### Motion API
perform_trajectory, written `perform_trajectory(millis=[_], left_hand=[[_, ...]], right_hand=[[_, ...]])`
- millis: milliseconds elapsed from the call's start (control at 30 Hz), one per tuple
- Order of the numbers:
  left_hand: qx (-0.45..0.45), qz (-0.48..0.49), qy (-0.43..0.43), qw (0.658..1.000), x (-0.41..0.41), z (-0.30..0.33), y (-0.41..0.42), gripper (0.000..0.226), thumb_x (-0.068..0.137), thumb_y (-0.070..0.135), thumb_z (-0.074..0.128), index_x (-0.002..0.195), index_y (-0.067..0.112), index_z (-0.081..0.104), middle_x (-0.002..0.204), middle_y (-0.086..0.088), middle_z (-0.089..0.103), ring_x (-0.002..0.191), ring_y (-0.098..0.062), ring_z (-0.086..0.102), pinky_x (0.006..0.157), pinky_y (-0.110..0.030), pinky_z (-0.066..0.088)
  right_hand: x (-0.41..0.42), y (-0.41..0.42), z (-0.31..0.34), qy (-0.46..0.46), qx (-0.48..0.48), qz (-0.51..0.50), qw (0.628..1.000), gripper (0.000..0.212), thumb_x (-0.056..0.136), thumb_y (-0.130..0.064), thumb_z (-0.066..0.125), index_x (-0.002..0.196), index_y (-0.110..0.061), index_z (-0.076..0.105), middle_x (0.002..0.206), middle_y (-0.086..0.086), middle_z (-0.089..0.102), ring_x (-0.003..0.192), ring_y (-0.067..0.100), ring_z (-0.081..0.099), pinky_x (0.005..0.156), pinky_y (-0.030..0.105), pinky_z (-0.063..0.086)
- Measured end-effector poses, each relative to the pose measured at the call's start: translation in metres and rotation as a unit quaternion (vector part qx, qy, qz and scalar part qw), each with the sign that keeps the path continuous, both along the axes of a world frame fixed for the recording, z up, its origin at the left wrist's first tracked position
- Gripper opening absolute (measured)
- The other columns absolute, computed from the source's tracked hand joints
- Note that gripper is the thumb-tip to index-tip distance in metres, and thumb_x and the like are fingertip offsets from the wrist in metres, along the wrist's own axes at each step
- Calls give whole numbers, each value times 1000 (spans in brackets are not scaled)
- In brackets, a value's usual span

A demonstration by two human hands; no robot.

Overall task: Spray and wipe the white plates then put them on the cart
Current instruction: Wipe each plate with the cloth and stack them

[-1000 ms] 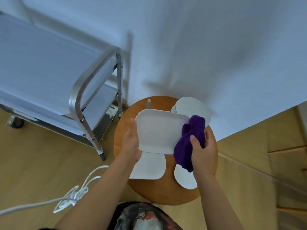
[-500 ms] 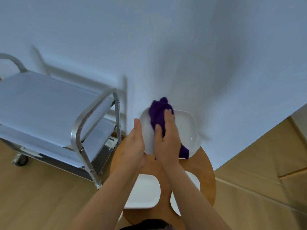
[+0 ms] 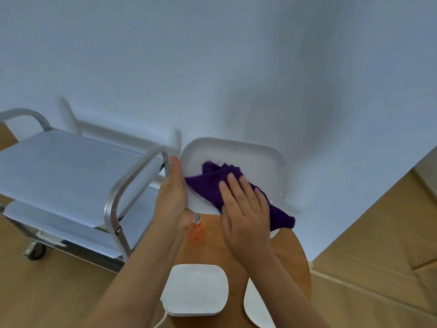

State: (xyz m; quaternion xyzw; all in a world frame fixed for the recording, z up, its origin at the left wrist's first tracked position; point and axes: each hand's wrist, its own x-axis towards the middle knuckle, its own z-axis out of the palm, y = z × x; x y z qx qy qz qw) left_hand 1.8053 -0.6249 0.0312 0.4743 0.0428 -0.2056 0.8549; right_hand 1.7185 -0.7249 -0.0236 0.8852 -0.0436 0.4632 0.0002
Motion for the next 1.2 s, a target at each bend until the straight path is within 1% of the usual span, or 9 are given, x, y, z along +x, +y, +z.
perform_trajectory(millis=[100,200,367,500,633,767,900,1100,1200], left_hand=[[87,-8,-84,993,6,2,11,110,49,91,46,130,17,54,133,-12,58,118,-27,57,104,-51,41],[50,-22,-89,995,5,4,16,71,60,77,54,108,25,65,108,-4,72,106,-25,65,98,-50,48],[44,-60,-106,992,-2,13,12,84,66,71,50,129,16,56,124,-15,63,115,-33,59,102,-54,43],[42,-78,-114,990,-4,17,12,74,70,66,45,121,15,61,114,-11,69,107,-26,65,95,-47,50],[49,-79,-153,984,-17,10,6,45,91,54,43,87,25,76,91,-3,76,84,-14,72,62,-23,56],[22,-40,-137,990,-10,25,11,49,92,56,45,87,21,78,96,-7,75,90,-18,72,70,-27,56],[10,-8,-104,994,1,36,19,59,73,64,56,95,10,67,82,-6,75,78,-18,73,64,-30,55],[94,-41,-119,988,21,43,32,45,89,61,48,88,18,60,64,3,72,59,-14,71,57,-31,53],[132,-98,-121,979,31,46,40,50,85,62,51,98,16,64,77,-2,75,71,-19,73,64,-34,54]], right_hand=[[-10,-26,-6,-26,-26,-68,997,39,86,-12,46,125,-14,46,126,12,61,118,34,55,98,52,40],[-15,-44,-6,-48,8,-110,993,44,82,-4,50,125,-14,44,127,14,59,119,38,53,95,51,42],[1,-32,23,-32,158,-150,975,53,80,-2,51,132,-8,49,139,15,49,128,39,44,97,59,36],[17,-12,43,51,236,-112,964,59,85,-20,39,144,-18,35,154,3,28,142,27,23,110,54,19],[27,29,52,38,170,-8,985,58,85,-27,38,142,-18,38,151,5,33,141,26,24,109,53,20],[26,49,45,38,160,101,981,59,90,-30,34,146,-23,18,154,-4,15,143,11,8,116,38,5],[11,29,25,50,7,126,991,60,87,-37,44,143,-20,30,149,2,36,138,18,30,113,36,21],[-6,-34,6,-19,-150,95,984,41,92,-22,52,131,-15,43,129,9,58,119,26,56,97,40,45],[-12,-49,4,-12,-180,86,980,34,95,-19,47,129,-15,45,125,9,62,115,28,59,94,42,47]])
